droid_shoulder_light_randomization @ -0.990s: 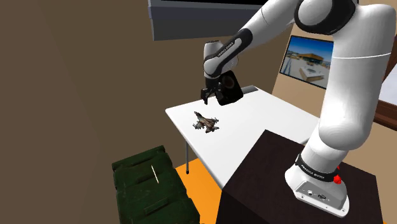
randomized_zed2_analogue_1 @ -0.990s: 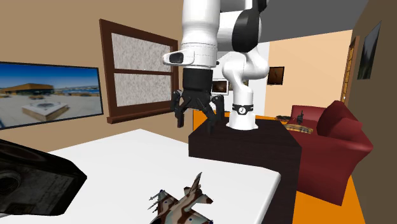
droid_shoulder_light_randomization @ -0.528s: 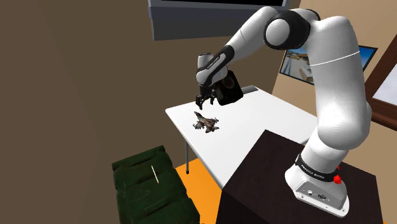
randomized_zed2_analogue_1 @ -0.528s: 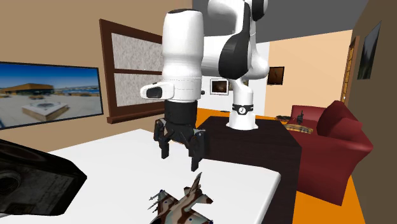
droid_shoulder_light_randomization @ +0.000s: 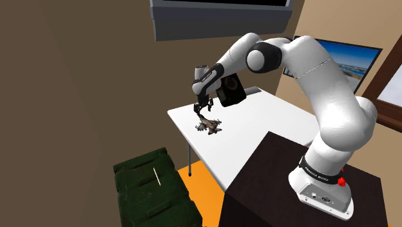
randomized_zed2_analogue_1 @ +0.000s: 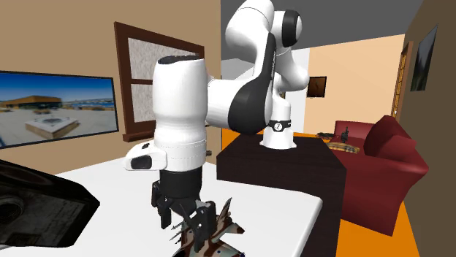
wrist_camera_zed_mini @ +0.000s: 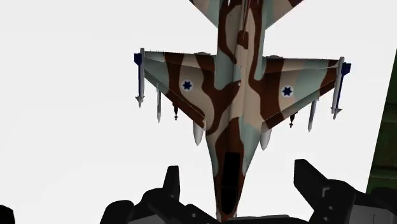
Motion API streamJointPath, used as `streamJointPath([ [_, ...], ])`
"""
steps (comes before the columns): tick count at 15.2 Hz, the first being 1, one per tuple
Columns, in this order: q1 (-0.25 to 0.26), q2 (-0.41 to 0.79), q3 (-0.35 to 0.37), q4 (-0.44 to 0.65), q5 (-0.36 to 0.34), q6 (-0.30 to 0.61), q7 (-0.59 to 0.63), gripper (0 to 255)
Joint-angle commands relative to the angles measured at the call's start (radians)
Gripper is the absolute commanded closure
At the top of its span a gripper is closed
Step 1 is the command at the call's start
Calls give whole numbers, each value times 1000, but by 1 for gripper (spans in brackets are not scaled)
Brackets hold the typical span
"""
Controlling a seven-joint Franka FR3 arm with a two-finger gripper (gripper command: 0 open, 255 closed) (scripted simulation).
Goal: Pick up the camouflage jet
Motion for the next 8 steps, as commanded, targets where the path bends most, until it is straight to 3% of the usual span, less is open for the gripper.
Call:
streamJointPath([
  [1, -7, 100, 2, 127, 5, -29, 3, 0],
  [8, -12, 190, 4, 194, 7, -6, 5, 0],
])
